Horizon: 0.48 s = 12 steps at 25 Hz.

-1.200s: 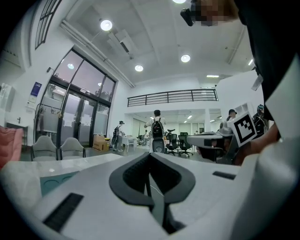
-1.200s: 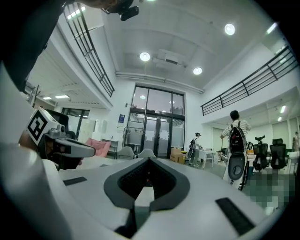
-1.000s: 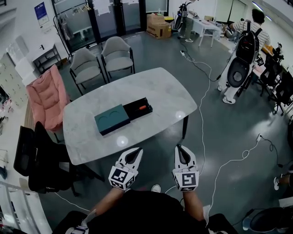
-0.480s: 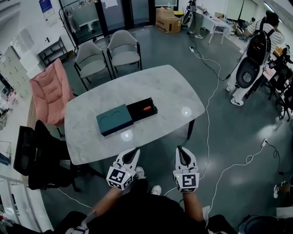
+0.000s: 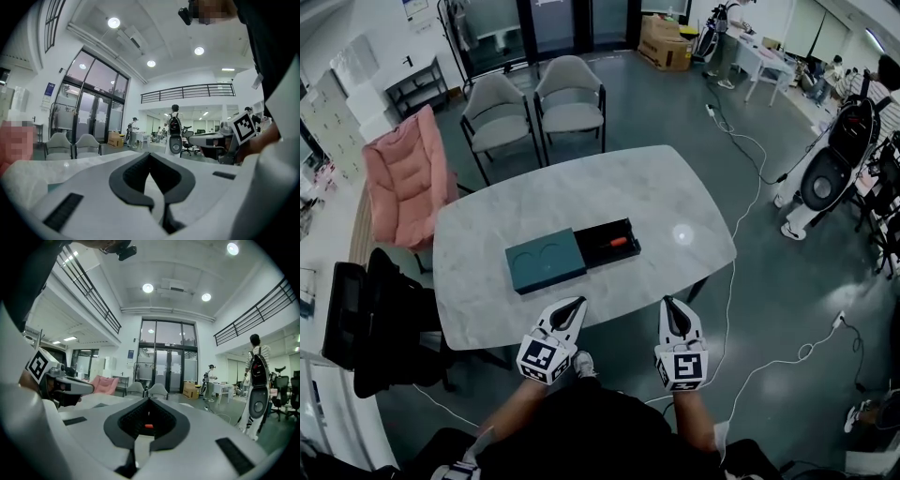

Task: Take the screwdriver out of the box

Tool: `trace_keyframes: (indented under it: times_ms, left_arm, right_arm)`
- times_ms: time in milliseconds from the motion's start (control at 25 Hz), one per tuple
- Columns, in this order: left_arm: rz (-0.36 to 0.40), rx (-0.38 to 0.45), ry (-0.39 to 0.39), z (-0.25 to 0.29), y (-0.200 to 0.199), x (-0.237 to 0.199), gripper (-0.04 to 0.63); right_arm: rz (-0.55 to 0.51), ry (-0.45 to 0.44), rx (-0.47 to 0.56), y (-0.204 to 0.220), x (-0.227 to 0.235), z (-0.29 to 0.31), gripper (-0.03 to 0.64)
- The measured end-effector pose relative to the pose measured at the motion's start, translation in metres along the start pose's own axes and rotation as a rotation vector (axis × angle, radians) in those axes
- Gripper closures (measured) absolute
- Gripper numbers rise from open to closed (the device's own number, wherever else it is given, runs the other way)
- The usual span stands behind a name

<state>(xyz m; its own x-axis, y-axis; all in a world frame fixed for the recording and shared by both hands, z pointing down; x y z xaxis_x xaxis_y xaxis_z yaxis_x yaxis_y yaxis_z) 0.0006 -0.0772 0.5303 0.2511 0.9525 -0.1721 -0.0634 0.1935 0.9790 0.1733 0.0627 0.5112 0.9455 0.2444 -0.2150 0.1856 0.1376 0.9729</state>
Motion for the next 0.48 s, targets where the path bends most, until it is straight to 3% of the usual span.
trace_keyframes:
  times_ms: [480]
  left_arm:
    - [-0.016,0.048,-0.031,0.004,-0.020,-0.080,0.589]
  right_arm:
    - [-0.037,-0.056,0.001,-0.022,-0.031,0.089,0.594]
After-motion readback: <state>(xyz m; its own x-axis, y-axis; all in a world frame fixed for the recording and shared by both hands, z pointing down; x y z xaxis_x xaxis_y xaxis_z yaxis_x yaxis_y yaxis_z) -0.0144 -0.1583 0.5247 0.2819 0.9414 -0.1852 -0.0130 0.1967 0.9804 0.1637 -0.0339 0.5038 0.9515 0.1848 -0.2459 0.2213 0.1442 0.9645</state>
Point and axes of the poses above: the fingertips, and each gripper's own axes: z forward along the fingers, x to its right, y out of its underside, the point moved 5 cm from there along -z, backward along the fingers, and after that the axes turned 7 degrees about -z, right-handed, at the moved point
